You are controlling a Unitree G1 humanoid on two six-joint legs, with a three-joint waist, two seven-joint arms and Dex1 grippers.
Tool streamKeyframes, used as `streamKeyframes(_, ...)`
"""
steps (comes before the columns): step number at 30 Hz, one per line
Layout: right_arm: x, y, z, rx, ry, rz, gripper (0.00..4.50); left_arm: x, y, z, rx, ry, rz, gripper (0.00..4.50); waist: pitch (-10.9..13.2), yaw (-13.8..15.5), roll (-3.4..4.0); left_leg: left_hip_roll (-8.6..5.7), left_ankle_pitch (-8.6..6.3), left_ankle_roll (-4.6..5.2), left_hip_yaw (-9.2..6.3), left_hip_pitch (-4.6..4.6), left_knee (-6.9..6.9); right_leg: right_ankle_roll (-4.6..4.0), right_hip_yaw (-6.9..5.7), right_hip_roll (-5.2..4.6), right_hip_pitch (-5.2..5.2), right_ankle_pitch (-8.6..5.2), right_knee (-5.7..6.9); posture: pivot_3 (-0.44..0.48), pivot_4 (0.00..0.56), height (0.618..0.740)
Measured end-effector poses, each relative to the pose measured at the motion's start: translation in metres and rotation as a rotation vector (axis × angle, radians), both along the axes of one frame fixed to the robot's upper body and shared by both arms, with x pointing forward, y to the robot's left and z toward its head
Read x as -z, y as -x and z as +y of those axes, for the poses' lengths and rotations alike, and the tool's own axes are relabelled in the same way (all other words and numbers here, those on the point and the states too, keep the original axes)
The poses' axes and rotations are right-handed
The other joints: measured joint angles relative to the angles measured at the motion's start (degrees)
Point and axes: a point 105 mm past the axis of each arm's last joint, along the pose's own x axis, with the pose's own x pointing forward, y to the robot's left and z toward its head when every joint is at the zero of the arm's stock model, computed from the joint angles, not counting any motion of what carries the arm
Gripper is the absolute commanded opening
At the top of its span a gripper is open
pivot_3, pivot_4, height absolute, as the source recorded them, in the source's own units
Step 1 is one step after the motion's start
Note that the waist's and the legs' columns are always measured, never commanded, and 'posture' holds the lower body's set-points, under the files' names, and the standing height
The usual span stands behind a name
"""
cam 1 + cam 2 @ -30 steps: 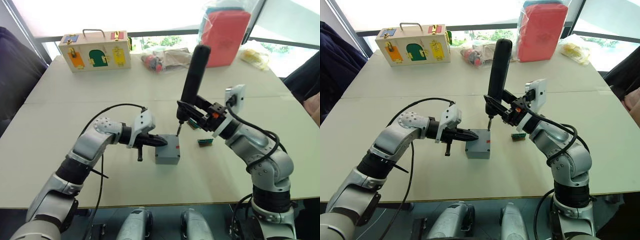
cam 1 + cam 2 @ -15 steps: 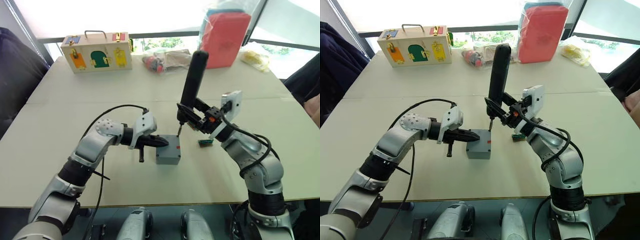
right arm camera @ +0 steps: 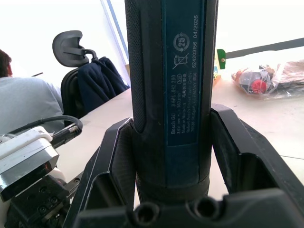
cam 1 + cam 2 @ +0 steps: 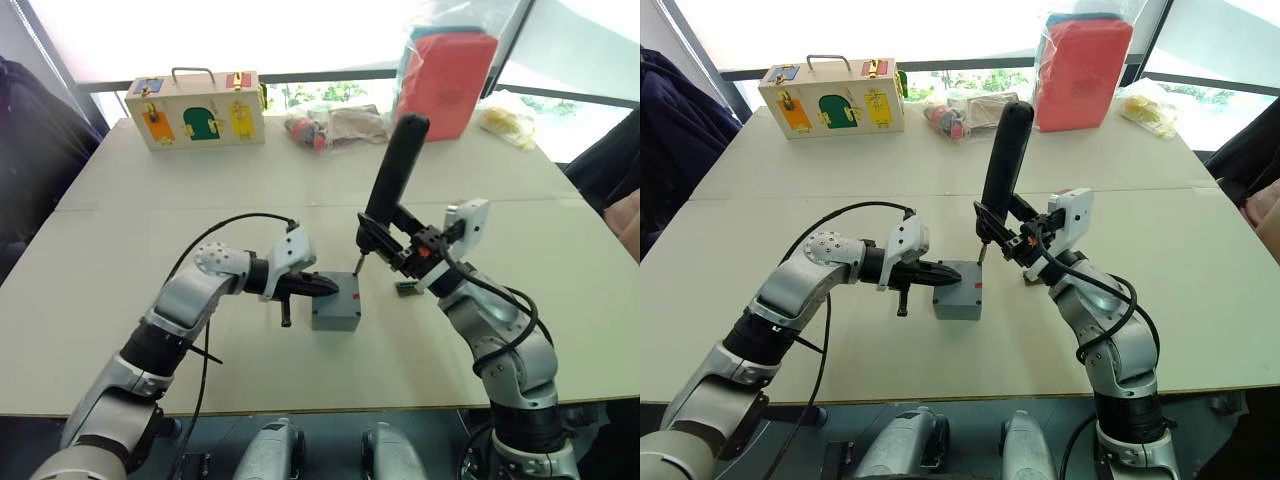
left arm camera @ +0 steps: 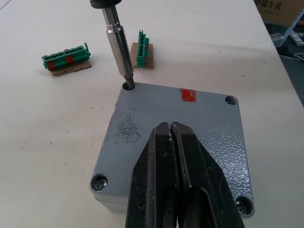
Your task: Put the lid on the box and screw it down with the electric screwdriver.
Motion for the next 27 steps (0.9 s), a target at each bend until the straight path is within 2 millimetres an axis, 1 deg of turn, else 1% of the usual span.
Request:
streamKeyframes(6,0.003,-0.003,-0.004,0.027,-0.009,0.01,1.91,0.002,0.0,-0.002,-0.005,0.006,0.003,0.0,-0.22,0.04,0.0,0.0,-0.01,0.01,0.0,0.04,-0.01,0.0,0.0,0.0,0.02,0.0,-0.03,0.0,0.15,0.74)
streamKeyframes(9,0.007,-0.004,-0.005,0.042,0.006,0.015,1.91,0.005,0.0,-0.002,-0.008,0.011,0.013,0.0,-0.49,0.07,-0.05,0.0,-0.04,0.05,0.0,0.35,-0.1,0.0,0.0,-0.01,0.16,-0.03,-0.12,0.0,0.15,0.74)
streamKeyframes(13,0.011,-0.002,-0.006,0.052,0.025,0.015,1.91,0.008,-0.001,-0.001,-0.008,0.01,0.015,0.0,-0.87,0.07,-0.15,0.0,-0.08,0.08,-0.02,0.44,-0.13,0.0,-0.01,-0.03,0.25,-0.07,-0.14,0.0,0.15,0.74)
streamKeyframes(21,0.015,0.009,0.003,0.022,0.148,-0.062,1.91,0.011,-0.001,-0.002,-0.006,0.009,0.02,0.0,-1.4,0.13,-0.22,0.0,-0.11,0.13,-0.04,0.49,-0.14,-0.02,-0.02,-0.06,0.33,-0.11,-0.2,0.0,0.15,0.74)
streamKeyframes(27,0.017,0.012,0.006,0.018,0.165,-0.07,1.91,0.013,-0.001,-0.002,-0.009,0.009,0.024,0.0,-1.61,0.12,-0.28,0.0,-0.13,0.14,-0.09,0.54,-0.18,-0.05,-0.06,-0.08,0.38,-0.13,-0.27,0.0,0.15,0.74)
